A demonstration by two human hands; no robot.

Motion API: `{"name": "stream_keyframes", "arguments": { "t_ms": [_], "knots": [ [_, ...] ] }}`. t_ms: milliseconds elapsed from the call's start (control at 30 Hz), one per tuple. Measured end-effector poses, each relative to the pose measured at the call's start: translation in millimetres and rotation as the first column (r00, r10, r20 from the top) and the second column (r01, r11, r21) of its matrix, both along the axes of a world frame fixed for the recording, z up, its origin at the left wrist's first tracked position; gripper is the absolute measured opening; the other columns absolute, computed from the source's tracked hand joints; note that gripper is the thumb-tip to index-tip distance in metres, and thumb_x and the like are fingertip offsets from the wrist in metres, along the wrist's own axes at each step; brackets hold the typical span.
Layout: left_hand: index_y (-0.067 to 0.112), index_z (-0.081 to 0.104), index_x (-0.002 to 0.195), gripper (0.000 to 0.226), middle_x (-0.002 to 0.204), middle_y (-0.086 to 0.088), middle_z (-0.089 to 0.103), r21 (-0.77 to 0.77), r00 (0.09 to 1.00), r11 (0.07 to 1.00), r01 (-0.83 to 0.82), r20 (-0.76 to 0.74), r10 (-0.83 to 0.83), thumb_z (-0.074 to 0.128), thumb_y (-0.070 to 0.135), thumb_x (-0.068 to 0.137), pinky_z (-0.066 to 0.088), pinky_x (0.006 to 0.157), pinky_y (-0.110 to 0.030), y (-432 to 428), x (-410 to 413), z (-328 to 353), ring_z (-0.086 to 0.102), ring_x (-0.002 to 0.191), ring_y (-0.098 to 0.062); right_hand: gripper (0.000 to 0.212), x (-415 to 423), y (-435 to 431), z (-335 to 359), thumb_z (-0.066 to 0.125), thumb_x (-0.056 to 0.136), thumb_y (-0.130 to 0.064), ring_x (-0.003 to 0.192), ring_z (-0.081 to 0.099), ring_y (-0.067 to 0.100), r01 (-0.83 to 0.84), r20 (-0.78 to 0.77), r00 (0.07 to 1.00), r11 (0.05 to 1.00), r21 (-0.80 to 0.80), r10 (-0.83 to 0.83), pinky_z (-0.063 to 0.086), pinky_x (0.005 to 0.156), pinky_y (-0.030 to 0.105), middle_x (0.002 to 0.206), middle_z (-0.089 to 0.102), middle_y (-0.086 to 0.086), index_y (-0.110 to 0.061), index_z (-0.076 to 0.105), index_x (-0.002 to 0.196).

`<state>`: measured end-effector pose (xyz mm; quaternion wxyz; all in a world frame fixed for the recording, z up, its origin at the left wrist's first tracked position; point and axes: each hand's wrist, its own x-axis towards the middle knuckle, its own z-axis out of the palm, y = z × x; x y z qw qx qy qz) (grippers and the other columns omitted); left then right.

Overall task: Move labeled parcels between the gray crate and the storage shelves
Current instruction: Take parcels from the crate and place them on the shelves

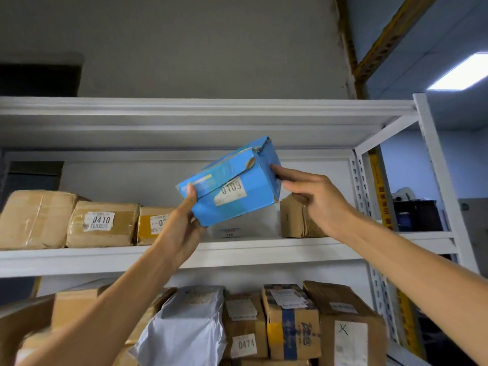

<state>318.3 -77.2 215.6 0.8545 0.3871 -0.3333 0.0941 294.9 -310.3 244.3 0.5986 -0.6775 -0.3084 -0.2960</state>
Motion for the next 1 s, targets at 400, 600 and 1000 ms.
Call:
{"name": "stream_keyframes", "arguments": {
  "t_ms": [400,600,1000],
  "knots": [
    [0.018,0.067,0.111,0.028,0.092,0.007,0.073,0.360,0.912,0.844,-0.397,0.255,0.320,0.059,0.035,0.090,0.040,0.083,-0.024,6,1,12,0.058,0.087,-0.006,0.056,-5,7,25,0.067,0.090,-0.014,0.107,0.063,0.021,0.166,0.040,0.986,0.985,-0.053,-0.164,0.049,0.090,0.037,0.109,0.070,0.007,-0.023,0.044,0.140],
    [0.012,0.061,0.127,0.056,0.117,0.000,0.069,0.358,0.811,0.751,-0.555,0.435,0.392,0.073,0.001,0.074,0.055,0.077,-0.021,15,6,-5,0.067,0.106,-0.012,0.074,18,16,-6,0.078,0.068,0.013,0.087,0.069,0.008,0.254,0.030,0.967,0.965,-0.064,-0.252,0.059,0.074,0.025,0.096,0.070,0.000,-0.024,0.051,0.126],
    [0.012,0.068,0.110,0.043,0.097,0.011,0.070,0.355,0.614,0.504,-0.788,0.383,0.691,0.079,-0.006,0.072,0.059,0.070,-0.020,30,52,-23,0.067,0.099,-0.012,0.060,89,38,-31,0.081,0.074,-0.007,0.109,0.059,0.015,0.262,0.060,0.965,0.951,-0.165,-0.256,0.058,0.082,0.042,0.112,0.063,-0.002,-0.028,0.052,0.122]
  ]
}}
